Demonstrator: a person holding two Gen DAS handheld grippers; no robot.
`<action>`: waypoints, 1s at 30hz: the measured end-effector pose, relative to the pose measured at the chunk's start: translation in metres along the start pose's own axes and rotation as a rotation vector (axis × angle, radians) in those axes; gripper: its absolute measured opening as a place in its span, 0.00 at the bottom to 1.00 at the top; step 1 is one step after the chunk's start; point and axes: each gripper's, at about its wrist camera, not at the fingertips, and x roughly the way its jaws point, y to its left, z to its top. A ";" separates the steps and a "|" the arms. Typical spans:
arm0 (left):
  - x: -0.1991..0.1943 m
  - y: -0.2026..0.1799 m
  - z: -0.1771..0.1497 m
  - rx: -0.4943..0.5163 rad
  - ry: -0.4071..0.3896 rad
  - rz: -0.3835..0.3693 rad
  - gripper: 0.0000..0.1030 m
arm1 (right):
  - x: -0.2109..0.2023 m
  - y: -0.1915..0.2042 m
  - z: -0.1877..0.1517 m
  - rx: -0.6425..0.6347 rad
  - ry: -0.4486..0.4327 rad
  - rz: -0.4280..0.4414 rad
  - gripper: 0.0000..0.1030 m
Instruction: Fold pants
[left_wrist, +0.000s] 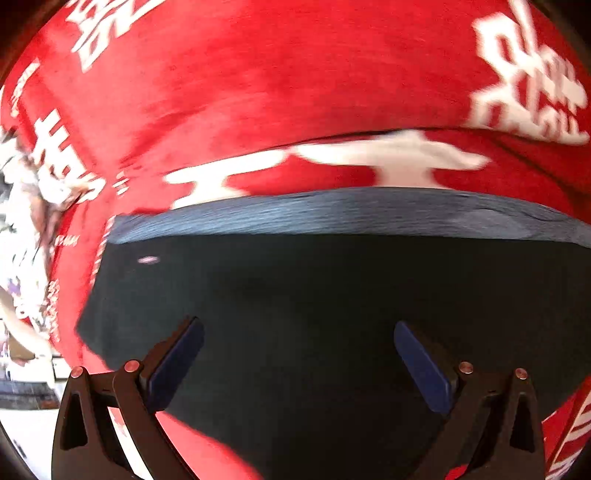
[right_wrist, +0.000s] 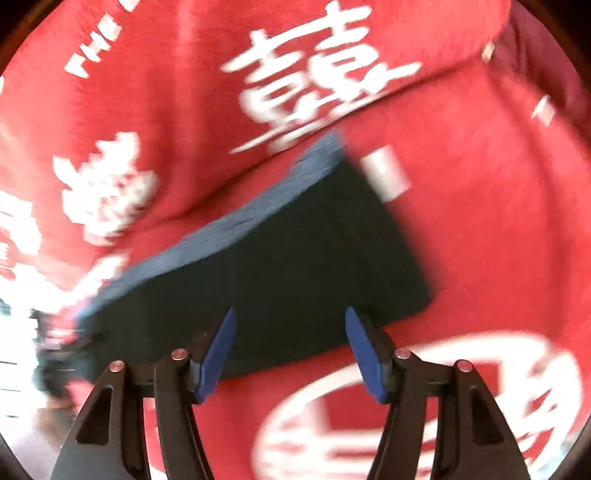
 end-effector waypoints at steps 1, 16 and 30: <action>0.002 0.010 0.000 -0.009 0.003 0.011 1.00 | 0.007 0.008 -0.009 0.007 0.039 0.064 0.64; 0.090 0.200 -0.021 -0.064 -0.027 -0.027 1.00 | 0.214 0.190 -0.160 0.206 0.406 0.577 0.66; 0.102 0.214 -0.020 -0.018 -0.066 -0.151 1.00 | 0.204 0.244 -0.152 0.054 0.332 0.389 0.09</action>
